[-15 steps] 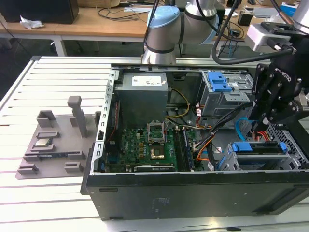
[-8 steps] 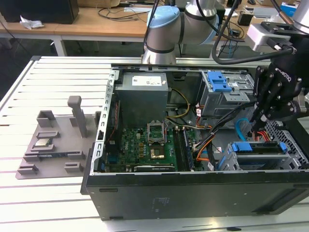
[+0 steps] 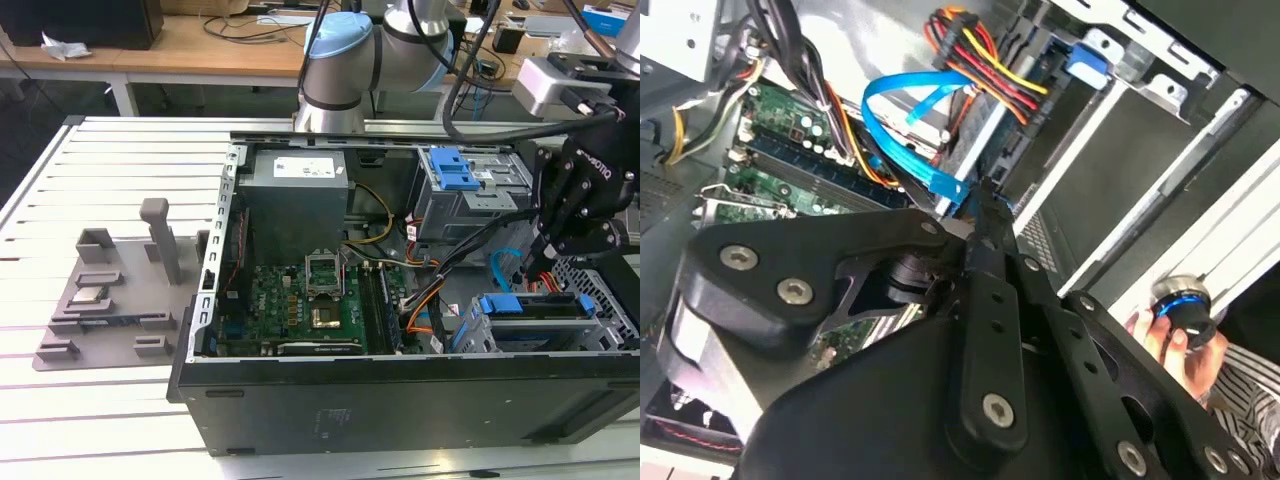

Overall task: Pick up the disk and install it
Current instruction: 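Insert the second disk wire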

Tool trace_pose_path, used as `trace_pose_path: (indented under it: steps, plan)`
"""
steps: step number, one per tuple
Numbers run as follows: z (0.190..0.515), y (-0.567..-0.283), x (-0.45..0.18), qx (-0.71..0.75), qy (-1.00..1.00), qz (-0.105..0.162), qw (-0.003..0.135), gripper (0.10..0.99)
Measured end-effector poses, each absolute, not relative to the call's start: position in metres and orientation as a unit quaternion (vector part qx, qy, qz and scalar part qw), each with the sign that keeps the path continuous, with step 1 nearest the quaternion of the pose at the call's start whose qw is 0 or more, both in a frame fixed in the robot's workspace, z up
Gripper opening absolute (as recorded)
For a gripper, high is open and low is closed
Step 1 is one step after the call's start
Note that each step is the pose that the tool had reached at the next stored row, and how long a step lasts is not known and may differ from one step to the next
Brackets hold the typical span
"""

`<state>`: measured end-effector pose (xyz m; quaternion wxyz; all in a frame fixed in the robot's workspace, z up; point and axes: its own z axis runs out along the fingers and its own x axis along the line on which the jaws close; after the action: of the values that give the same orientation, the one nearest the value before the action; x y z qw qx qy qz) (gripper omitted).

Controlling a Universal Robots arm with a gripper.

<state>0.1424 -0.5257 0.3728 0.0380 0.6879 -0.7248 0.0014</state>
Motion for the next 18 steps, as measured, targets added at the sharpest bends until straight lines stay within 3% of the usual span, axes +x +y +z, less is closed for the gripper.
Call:
trace_pose_path:
  steps: [18]
  plan:
    - [0.349, -0.534, 0.159, 0.688, -0.725, 0.004, 0.041, 0.106]
